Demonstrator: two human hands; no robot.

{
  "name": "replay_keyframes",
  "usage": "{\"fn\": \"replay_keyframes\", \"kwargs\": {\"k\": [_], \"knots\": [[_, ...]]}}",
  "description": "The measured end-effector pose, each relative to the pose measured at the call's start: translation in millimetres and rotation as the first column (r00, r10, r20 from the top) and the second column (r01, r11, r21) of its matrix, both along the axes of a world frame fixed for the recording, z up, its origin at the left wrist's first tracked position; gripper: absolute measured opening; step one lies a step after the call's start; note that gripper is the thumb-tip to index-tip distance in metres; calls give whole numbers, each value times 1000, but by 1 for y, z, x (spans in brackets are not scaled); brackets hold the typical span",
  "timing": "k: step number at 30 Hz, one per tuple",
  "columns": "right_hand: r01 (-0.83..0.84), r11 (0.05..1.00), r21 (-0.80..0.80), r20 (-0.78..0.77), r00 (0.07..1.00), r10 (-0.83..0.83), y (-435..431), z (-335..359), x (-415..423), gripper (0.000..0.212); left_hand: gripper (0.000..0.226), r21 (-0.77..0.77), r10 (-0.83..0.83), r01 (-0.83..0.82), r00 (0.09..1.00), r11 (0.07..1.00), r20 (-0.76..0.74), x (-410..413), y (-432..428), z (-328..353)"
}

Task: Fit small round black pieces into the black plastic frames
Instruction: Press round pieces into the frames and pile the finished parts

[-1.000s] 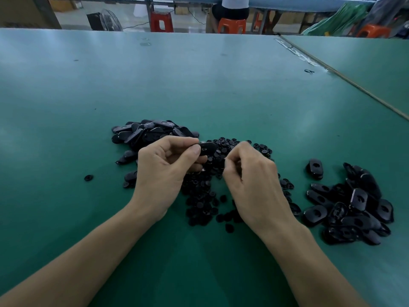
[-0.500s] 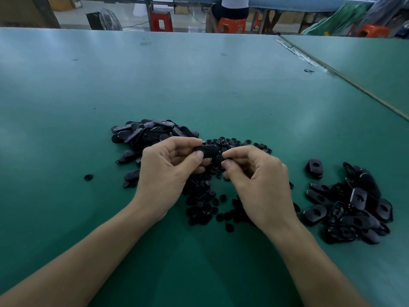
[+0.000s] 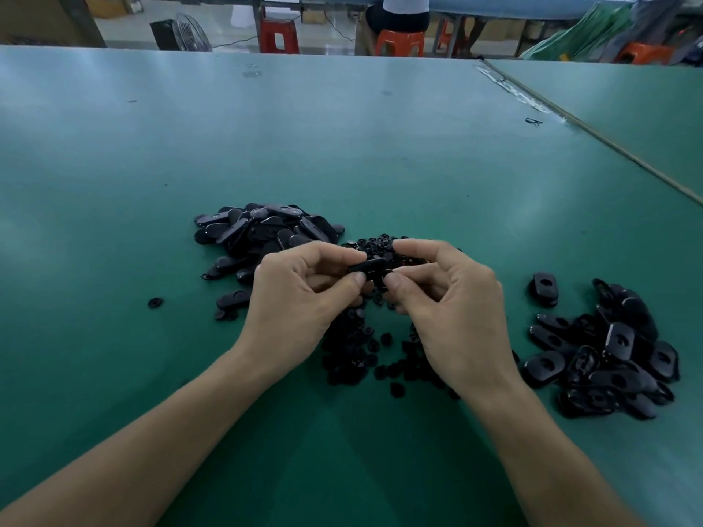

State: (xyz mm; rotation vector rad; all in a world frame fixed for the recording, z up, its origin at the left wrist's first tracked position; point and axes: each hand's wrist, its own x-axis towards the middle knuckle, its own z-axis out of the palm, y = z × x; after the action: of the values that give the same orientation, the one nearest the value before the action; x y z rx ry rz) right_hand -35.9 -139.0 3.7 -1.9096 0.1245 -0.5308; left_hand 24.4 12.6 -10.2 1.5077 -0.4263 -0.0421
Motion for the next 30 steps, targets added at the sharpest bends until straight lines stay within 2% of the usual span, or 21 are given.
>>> {"fn": "replay_keyframes", "kwargs": {"k": [7,17,23,30], "knots": [[-5,998,-61,35,999,7,3,4,-1,24,25,38,-33,32,999,999,23,-2,-1,2],[13,996,-85,-20,1000,-15,6,4,-2,22,26,62,-44,42,999,997,29,-1,0,2],[-3,988,-156,-24,1000,-1,6,4,-4,19,26,89,-63,59,997,994,43,0,0,0],[24,981,-194,-35,999,-31,8,4,-3,26,21,135,-57,44,994,990,93,-3,-1,1]]}}
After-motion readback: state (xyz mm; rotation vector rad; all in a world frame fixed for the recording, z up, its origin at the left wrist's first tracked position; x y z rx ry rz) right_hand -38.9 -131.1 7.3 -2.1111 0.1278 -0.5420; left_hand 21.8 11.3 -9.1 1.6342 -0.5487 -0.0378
